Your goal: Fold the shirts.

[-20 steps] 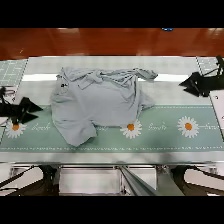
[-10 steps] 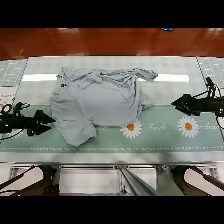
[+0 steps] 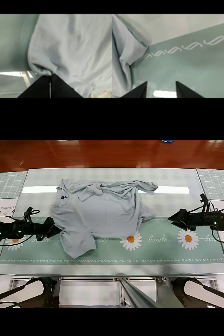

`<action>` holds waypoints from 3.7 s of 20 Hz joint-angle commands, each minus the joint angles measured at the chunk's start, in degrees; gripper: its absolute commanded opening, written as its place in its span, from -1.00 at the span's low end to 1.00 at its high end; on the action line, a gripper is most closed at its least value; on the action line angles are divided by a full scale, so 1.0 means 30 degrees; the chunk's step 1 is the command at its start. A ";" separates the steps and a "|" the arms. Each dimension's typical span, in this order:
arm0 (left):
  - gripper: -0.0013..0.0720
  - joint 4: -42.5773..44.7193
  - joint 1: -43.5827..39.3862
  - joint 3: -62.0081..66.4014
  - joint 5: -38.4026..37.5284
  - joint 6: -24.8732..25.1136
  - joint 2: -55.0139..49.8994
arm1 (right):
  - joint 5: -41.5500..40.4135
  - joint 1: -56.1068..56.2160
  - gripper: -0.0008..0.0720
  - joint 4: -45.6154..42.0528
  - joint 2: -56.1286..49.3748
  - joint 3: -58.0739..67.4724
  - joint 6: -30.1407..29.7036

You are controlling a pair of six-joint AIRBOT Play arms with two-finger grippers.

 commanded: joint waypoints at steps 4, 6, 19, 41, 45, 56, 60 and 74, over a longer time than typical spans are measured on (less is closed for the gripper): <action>-0.92 -0.0255 -0.0444 0.0605 -0.0036 0.0138 -0.0058 | -0.0153 0.1413 0.16 0.1953 -0.3009 0.0525 -0.0714; -0.92 -0.0255 -0.0444 0.0605 -0.0036 0.0342 -0.0058 | -0.0386 0.2361 0.16 0.2018 -0.3701 0.1450 -0.0561; -0.92 -0.0262 -0.0401 0.0619 0.0189 0.0918 -0.0066 | -0.0678 0.6747 -0.93 0.2004 -0.7344 0.5792 0.0976; -0.92 -0.5858 -0.0401 2.6010 -0.1428 0.0044 0.6557 | 0.0109 0.3242 -0.92 -0.7519 0.9646 2.1413 0.4940; -0.92 -0.1909 -0.0401 2.6002 -0.1749 -0.0437 0.9814 | 0.1071 0.3242 -0.92 -0.9355 1.2364 2.1413 0.5319; -0.92 0.4437 -0.0408 2.1573 -0.5901 -0.3461 1.2815 | 0.5530 0.3242 -0.92 -0.9690 1.3231 1.8768 0.5799; -0.92 0.1749 -0.0423 1.5475 -0.4357 -0.2637 1.1220 | 0.5166 0.3249 -0.92 -0.8182 1.1081 1.4819 0.5136; -0.92 -0.0058 -0.4444 1.8564 0.3424 -0.1596 -0.8801 | -0.0612 0.4313 -0.92 -0.3781 -0.9559 1.8287 0.3730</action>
